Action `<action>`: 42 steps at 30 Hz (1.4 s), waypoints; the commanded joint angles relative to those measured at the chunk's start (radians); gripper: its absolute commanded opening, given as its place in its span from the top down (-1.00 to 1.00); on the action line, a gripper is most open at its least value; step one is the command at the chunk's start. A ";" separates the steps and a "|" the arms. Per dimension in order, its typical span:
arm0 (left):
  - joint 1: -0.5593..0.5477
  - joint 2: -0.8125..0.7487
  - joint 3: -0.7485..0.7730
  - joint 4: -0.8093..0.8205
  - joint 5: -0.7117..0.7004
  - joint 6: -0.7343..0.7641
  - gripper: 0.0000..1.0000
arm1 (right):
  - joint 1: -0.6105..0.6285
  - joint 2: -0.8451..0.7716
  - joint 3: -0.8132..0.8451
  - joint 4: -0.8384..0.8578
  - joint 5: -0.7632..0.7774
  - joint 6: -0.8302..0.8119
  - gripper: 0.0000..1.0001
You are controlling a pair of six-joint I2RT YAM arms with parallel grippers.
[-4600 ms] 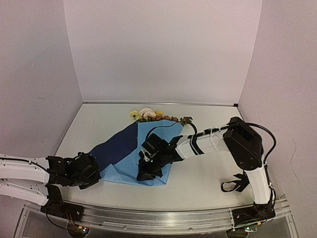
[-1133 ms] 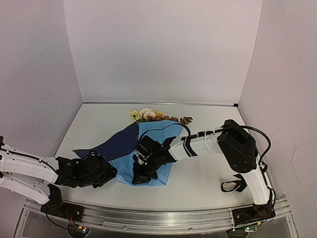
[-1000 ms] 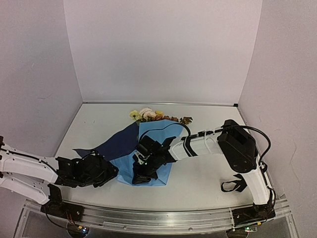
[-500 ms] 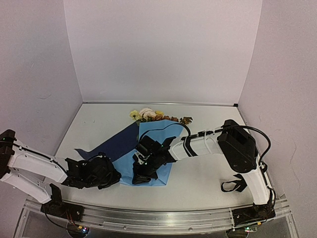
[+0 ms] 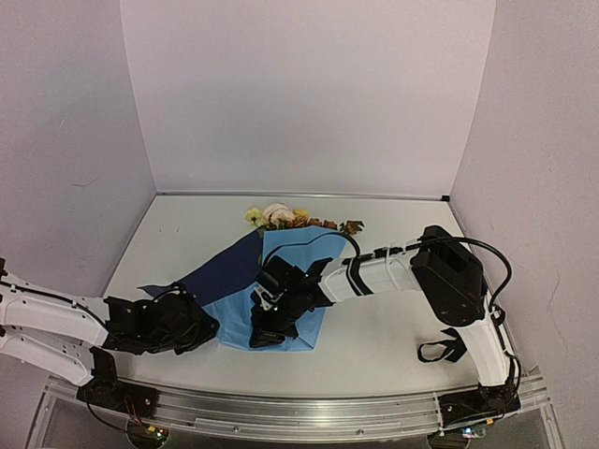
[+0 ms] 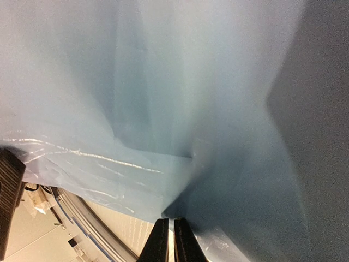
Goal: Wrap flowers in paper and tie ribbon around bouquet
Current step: Pick up the left corner of the flattened wrapping paper at the center of the board, then fold the left corner of the flattened wrapping paper at the center of the board.
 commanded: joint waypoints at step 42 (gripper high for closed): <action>-0.017 0.046 0.271 0.077 0.086 0.633 1.00 | 0.004 0.035 -0.013 -0.077 0.032 -0.007 0.90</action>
